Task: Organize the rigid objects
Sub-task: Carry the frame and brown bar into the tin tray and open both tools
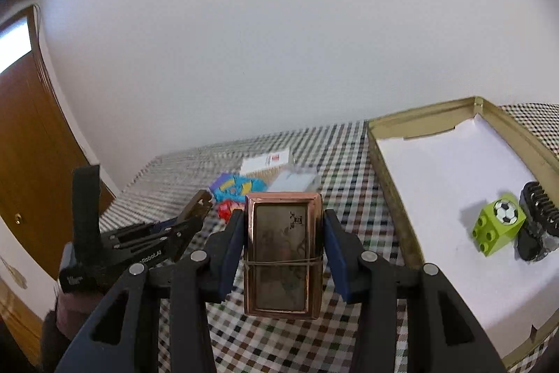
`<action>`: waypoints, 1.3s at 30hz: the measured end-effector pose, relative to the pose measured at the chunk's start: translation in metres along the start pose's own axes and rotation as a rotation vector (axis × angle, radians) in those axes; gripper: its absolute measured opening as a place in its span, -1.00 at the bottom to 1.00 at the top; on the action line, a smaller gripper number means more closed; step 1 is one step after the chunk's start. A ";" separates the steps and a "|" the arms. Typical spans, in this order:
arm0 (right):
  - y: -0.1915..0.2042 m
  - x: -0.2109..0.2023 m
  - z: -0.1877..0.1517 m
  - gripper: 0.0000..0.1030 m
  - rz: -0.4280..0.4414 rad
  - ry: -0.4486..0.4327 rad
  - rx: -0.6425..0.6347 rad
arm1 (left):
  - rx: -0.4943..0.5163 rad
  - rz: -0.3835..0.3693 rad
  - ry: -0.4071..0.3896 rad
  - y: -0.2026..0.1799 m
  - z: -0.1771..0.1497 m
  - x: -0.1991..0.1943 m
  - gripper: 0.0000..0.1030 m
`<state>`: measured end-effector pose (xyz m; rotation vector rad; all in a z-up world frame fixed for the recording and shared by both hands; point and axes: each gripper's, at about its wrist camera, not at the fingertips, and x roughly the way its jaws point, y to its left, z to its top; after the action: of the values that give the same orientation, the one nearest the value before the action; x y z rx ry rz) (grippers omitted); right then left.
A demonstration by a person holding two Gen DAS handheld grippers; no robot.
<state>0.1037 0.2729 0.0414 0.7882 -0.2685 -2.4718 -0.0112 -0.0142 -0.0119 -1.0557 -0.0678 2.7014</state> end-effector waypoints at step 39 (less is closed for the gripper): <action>-0.172 -0.055 0.040 -0.08 -0.423 -0.124 0.114 | 0.166 -0.153 -0.163 -0.258 0.007 0.012 -0.74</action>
<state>0.0457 0.4486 0.0426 0.8060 -0.3168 -2.9315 0.0287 0.2397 0.0187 -0.7513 0.0449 2.5969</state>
